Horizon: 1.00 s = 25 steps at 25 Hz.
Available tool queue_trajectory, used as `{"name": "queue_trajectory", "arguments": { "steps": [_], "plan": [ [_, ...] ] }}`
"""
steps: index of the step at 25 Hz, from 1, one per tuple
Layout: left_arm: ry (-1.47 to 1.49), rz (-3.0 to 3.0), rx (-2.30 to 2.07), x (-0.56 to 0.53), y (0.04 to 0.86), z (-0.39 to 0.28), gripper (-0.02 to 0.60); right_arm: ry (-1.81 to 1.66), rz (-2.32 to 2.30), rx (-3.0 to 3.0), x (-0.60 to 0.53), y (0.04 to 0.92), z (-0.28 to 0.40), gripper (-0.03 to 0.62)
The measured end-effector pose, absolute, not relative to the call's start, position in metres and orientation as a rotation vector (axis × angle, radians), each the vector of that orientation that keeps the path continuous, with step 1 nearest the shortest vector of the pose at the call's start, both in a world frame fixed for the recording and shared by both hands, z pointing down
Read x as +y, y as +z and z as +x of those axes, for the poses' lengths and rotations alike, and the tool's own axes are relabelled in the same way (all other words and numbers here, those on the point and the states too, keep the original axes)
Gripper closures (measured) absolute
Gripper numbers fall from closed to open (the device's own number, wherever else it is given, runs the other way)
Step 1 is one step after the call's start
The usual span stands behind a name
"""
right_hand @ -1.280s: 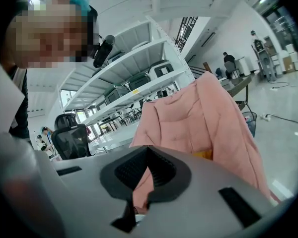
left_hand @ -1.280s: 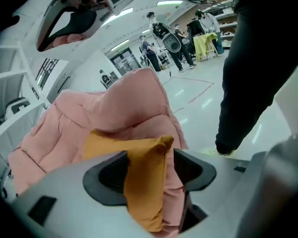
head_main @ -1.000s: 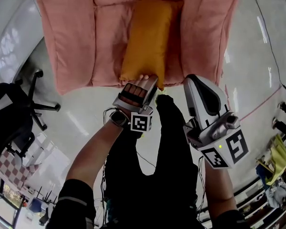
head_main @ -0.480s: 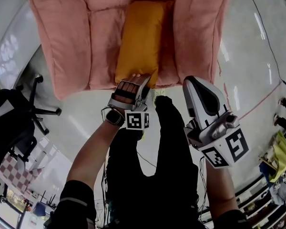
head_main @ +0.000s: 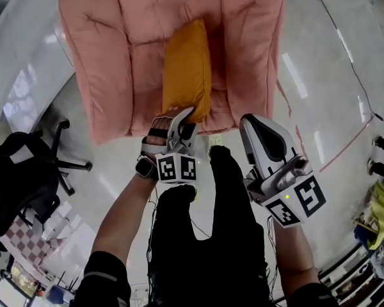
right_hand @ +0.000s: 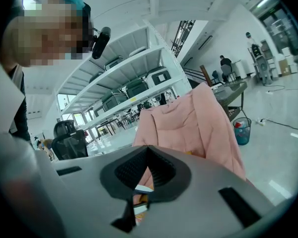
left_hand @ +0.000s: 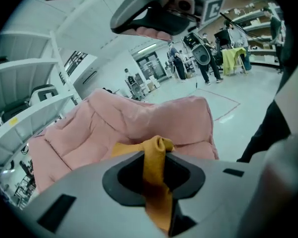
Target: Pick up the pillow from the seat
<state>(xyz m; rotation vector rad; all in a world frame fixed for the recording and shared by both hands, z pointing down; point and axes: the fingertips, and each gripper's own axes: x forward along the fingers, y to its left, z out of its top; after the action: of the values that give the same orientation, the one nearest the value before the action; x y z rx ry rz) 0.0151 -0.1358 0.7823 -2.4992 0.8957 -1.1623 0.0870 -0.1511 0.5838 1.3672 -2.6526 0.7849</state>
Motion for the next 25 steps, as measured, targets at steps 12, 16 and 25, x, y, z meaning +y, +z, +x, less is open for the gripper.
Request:
{"name": "queue_trajectory", "arguments": {
  "steps": [12, 16, 25],
  "plan": [
    [-1.044, -2.686, 1.186, -0.171, 0.670, -0.004, 0.497, 0.721, 1.435, -2.645, -0.153, 0.517, 0.092, 0.592],
    [-1.023, -2.754, 1.259, -0.169, 0.630, -0.011, 0.495, 0.727, 1.456, -2.610, -0.150, 0.500, 0.094, 0.592],
    [-0.931, -2.861, 1.399, -0.161, 0.531, -0.033, 0.491, 0.673, 1.464, -2.589, -0.142, 0.449, 0.085, 0.592]
  ]
}}
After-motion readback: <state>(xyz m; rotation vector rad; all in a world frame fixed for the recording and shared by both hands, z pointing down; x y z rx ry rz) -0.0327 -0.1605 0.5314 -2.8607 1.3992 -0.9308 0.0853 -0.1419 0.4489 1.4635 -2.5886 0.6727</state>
